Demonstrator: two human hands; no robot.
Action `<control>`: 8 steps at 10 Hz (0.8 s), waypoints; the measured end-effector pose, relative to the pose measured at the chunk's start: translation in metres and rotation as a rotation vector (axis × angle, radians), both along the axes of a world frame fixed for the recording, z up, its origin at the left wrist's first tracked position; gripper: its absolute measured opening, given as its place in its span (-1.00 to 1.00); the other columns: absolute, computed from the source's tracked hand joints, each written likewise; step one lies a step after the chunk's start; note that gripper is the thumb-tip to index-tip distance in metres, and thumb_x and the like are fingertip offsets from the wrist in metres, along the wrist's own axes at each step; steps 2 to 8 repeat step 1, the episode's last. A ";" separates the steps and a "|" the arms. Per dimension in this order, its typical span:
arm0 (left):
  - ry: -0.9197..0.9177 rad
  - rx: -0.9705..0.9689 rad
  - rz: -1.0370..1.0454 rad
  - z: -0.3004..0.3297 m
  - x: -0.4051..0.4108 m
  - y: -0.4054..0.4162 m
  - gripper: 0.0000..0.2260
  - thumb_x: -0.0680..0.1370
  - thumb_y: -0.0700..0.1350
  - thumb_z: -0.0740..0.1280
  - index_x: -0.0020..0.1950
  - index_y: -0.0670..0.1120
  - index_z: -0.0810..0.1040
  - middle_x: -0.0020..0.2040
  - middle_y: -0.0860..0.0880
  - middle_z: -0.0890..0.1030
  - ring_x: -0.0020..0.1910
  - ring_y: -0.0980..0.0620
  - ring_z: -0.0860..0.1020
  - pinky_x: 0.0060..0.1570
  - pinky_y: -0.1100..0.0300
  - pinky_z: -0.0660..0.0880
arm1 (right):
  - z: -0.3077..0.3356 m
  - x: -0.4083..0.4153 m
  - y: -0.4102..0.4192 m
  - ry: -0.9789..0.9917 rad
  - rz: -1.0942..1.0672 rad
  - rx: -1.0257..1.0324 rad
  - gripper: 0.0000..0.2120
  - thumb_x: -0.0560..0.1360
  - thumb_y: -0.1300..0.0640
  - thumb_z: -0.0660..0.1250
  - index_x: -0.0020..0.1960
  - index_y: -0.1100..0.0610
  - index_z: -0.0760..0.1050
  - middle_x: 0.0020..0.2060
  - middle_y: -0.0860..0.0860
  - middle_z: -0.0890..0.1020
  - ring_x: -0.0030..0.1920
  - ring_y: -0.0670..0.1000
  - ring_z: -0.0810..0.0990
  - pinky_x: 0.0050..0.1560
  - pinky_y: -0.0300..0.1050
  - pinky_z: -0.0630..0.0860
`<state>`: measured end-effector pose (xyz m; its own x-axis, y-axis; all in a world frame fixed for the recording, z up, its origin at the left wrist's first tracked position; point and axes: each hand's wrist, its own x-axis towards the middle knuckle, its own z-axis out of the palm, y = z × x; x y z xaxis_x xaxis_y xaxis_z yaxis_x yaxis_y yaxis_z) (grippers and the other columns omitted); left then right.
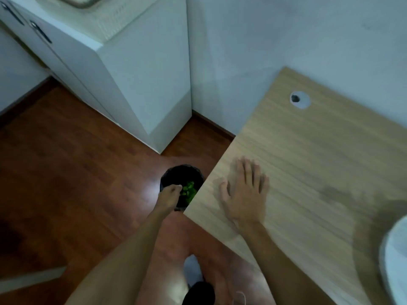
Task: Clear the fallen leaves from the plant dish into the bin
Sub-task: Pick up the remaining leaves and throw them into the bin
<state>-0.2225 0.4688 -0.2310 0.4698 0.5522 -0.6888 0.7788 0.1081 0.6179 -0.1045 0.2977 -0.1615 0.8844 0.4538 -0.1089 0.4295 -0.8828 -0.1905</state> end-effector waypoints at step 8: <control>-0.068 0.147 0.012 0.025 -0.004 -0.013 -0.64 0.60 0.13 0.07 -0.23 -0.09 0.41 -0.25 -0.08 0.50 -0.21 -0.07 0.48 -0.18 0.04 0.38 | 0.007 -0.004 -0.002 0.031 0.034 0.044 -0.33 0.55 -0.20 0.03 0.59 0.05 0.03 0.58 0.01 0.13 0.58 0.10 0.00 0.54 0.23 -0.03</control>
